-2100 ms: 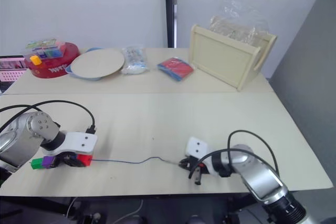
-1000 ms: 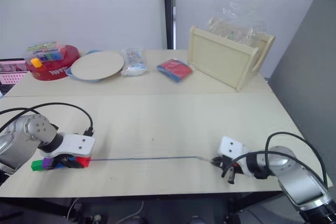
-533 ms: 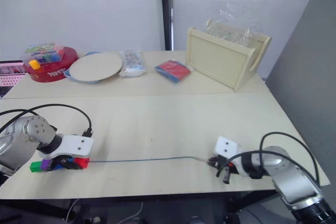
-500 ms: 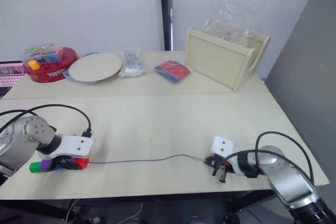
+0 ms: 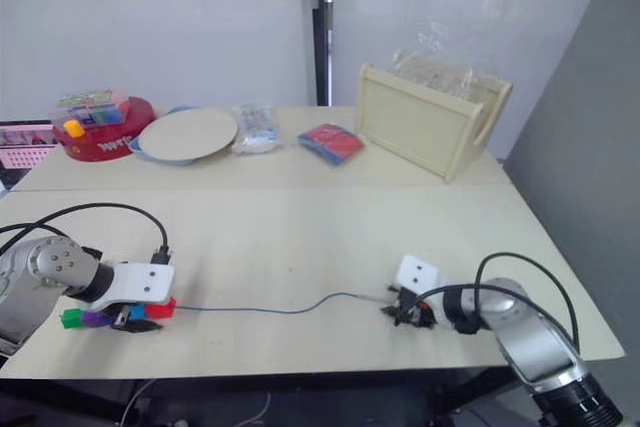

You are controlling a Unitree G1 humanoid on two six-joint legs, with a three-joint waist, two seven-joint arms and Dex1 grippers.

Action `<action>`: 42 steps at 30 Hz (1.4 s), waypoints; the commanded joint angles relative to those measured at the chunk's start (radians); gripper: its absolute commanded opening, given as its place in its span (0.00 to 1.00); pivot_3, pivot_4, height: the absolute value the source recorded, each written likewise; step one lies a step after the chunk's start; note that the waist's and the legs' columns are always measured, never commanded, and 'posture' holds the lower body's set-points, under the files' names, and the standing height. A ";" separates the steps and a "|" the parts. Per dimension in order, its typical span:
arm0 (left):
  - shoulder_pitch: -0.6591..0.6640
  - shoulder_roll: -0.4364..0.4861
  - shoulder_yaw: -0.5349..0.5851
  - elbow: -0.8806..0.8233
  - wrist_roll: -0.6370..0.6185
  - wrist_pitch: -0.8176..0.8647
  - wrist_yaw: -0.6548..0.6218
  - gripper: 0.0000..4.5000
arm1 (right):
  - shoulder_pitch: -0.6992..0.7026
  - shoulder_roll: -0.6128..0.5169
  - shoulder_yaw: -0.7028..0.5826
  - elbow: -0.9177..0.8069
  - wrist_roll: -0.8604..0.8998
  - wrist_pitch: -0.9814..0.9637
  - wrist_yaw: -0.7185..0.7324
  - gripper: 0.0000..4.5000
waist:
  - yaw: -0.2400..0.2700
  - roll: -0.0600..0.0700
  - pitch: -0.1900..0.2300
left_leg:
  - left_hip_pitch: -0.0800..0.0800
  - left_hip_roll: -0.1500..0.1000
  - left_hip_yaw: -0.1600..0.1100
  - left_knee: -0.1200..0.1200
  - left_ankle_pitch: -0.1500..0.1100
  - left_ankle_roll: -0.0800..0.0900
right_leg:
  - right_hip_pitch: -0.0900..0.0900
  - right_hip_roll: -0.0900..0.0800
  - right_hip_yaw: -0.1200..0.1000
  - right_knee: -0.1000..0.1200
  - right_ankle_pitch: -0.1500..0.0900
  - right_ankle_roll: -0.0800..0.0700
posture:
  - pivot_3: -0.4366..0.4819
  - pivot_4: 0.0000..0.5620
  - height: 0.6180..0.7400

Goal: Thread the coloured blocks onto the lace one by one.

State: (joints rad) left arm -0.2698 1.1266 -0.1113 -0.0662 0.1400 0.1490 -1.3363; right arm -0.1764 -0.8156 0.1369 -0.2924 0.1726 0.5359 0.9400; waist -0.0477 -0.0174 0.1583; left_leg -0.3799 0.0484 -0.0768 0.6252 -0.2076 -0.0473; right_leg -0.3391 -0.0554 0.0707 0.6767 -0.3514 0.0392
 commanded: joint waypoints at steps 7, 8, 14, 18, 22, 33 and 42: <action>0.227 -0.041 0.475 -0.120 -0.363 0.164 0.016 1.00 | 0.144 0.040 -0.320 -0.140 0.267 0.110 -0.014 0.99 | 0.005 -0.001 0.003 | -0.029 -0.001 -0.001 0.007 0.000 0.000 | -0.028 -0.001 -0.001 0.007 0.000 0.000 | 0.48 0.27 1.00; 0.275 -0.070 0.549 -0.134 -0.399 0.198 0.032 1.00 | 0.168 0.053 -0.357 -0.145 0.289 0.117 -0.026 0.99 | 0.003 0.000 0.003 | -0.029 -0.001 -0.001 0.007 0.000 0.000 | -0.028 -0.001 0.000 0.006 0.000 0.000 | 0.48 0.27 1.00; 0.566 -0.283 0.866 -0.139 -0.495 0.222 0.122 1.00 | 0.282 0.163 -0.541 -0.088 0.345 0.062 -0.111 0.99 | 0.004 -0.001 0.004 | -0.025 0.000 0.000 0.005 0.000 0.000 | -0.026 -0.001 0.000 0.006 0.000 0.000 | 0.48 0.27 1.00; 0.638 -0.371 0.992 -0.021 -0.525 0.131 0.180 1.00 | 0.372 0.186 -0.581 0.002 0.291 -0.094 -0.092 0.99 | 0.014 -0.004 0.005 | -0.022 -0.001 0.000 0.005 0.000 0.000 | -0.022 -0.002 -0.001 0.005 0.001 -0.001 | 0.48 0.27 1.00; 0.668 -0.416 1.050 0.112 -0.556 0.003 0.176 1.00 | 0.404 0.186 -0.593 0.089 0.278 -0.196 -0.067 0.99 | 0.012 -0.005 0.005 | -0.014 -0.002 0.000 0.003 0.000 -0.001 | -0.013 -0.003 -0.001 0.002 0.001 -0.001 | 0.48 0.27 1.00; 0.628 -0.352 0.928 0.363 -0.561 -0.090 0.117 1.00 | 0.468 0.161 -0.592 0.265 0.252 -0.367 -0.007 0.99 | 0.009 -0.007 0.004 | -0.011 -0.001 0.001 0.001 0.000 -0.001 | -0.012 -0.003 0.000 0.002 0.001 -0.001 | 0.48 0.27 1.00; 0.602 -0.339 0.893 0.359 -0.593 -0.066 0.138 1.00 | 0.474 0.165 -0.583 0.252 0.256 -0.377 -0.027 0.99 | 0.006 -0.007 0.004 | -0.011 -0.001 0.001 0.000 0.000 -0.001 | -0.012 -0.003 0.000 0.002 0.001 -0.001 | 0.48 0.27 1.00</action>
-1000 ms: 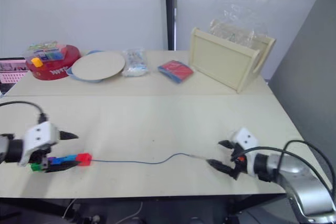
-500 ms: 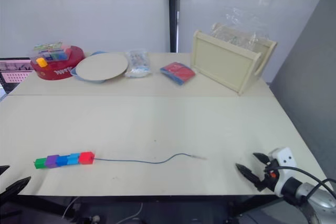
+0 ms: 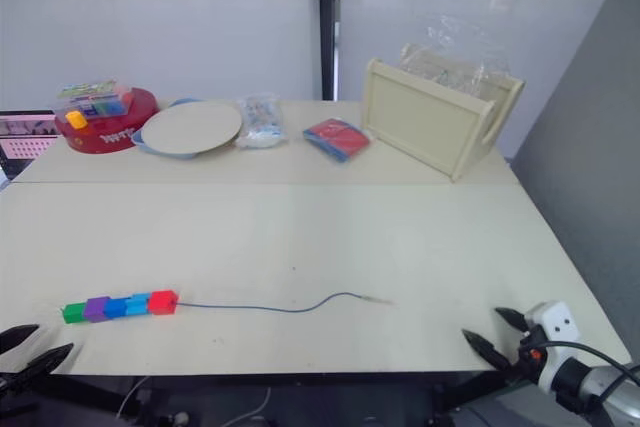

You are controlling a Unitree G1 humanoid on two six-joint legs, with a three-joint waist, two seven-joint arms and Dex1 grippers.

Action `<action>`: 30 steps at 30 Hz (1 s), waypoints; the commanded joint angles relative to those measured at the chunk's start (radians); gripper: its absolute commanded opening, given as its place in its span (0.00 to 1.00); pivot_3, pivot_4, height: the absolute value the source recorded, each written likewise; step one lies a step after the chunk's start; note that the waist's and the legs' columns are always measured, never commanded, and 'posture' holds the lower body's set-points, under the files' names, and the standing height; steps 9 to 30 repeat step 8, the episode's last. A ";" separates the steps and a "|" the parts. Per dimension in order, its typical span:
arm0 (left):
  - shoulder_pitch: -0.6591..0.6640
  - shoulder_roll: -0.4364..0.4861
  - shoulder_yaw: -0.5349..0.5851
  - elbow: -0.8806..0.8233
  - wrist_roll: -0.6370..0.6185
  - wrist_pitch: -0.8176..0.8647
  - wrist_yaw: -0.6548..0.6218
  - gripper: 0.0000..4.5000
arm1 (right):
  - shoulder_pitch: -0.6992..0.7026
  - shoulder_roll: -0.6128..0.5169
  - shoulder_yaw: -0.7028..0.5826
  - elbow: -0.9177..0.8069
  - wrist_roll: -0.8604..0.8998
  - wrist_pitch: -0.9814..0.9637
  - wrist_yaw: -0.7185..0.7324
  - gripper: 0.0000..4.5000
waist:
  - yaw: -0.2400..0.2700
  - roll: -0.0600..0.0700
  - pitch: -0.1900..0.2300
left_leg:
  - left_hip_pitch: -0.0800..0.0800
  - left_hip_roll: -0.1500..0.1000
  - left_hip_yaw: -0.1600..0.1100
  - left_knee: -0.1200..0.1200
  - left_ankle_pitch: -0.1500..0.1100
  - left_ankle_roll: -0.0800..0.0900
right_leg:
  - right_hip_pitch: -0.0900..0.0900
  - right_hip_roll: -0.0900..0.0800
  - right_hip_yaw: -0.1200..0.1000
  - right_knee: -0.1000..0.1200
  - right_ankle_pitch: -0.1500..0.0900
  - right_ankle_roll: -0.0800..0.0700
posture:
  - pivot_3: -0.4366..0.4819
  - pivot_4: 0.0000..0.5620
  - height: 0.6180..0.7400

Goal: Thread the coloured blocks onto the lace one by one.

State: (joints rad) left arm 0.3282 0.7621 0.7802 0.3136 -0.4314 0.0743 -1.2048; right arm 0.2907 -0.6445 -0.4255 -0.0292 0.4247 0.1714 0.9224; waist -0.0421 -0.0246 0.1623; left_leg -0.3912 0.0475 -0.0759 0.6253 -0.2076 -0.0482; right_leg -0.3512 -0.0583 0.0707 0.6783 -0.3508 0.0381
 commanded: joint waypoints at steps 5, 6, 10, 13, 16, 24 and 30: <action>0.007 0.031 -0.009 -0.030 -0.031 0.016 0.012 1.00 | 0.002 -0.005 -0.010 -0.014 -0.001 -0.013 -0.020 0.99 | 0.000 0.000 0.000 | 0.000 0.000 0.000 0.000 0.000 0.000 | 0.000 0.000 0.000 0.000 0.000 0.000 | 0.48 0.27 1.00; 0.002 0.034 -0.010 -0.031 -0.033 0.022 0.015 1.00 | -0.001 -0.003 -0.006 -0.016 -0.002 -0.012 -0.023 0.99 | 0.000 0.000 0.000 | 0.000 0.000 0.000 0.000 0.000 0.000 | 0.000 0.000 0.000 0.000 0.000 0.000 | 0.48 0.27 1.00; -0.006 0.040 -0.012 -0.032 -0.032 0.024 0.020 1.00 | -0.007 -0.002 0.001 -0.017 -0.004 -0.010 -0.028 0.99 | 0.000 0.000 0.000 | 0.000 0.000 0.000 0.000 0.000 0.000 | 0.000 0.000 0.000 0.000 0.000 0.000 | 0.48 0.27 1.00; -0.006 0.040 -0.012 -0.032 -0.032 0.024 0.020 1.00 | -0.007 -0.002 0.001 -0.017 -0.004 -0.010 -0.028 0.99 | 0.000 0.000 0.000 | 0.000 0.000 0.000 0.000 0.000 0.000 | 0.000 0.000 0.000 0.000 0.000 0.000 | 0.48 0.27 1.00; -0.006 0.040 -0.012 -0.032 -0.032 0.024 0.020 1.00 | -0.007 -0.002 0.001 -0.017 -0.004 -0.010 -0.028 0.99 | 0.000 0.000 0.000 | 0.000 0.000 0.000 0.000 0.000 0.000 | 0.000 0.000 0.000 0.000 0.000 0.000 | 0.48 0.27 1.00; -0.006 0.040 -0.012 -0.032 -0.032 0.024 0.020 1.00 | -0.007 -0.002 0.001 -0.017 -0.004 -0.010 -0.028 0.99 | 0.000 0.000 0.000 | 0.000 0.000 0.000 0.000 0.000 0.000 | 0.000 0.000 0.000 0.000 0.000 0.000 | 0.48 0.27 1.00; -0.006 0.040 -0.012 -0.032 -0.032 0.024 0.020 1.00 | -0.007 -0.002 0.001 -0.017 -0.004 -0.010 -0.028 0.99 | 0.000 0.000 0.000 | 0.000 0.000 0.000 0.000 0.000 0.000 | 0.000 0.000 0.000 0.000 0.000 0.000 | 0.48 0.27 1.00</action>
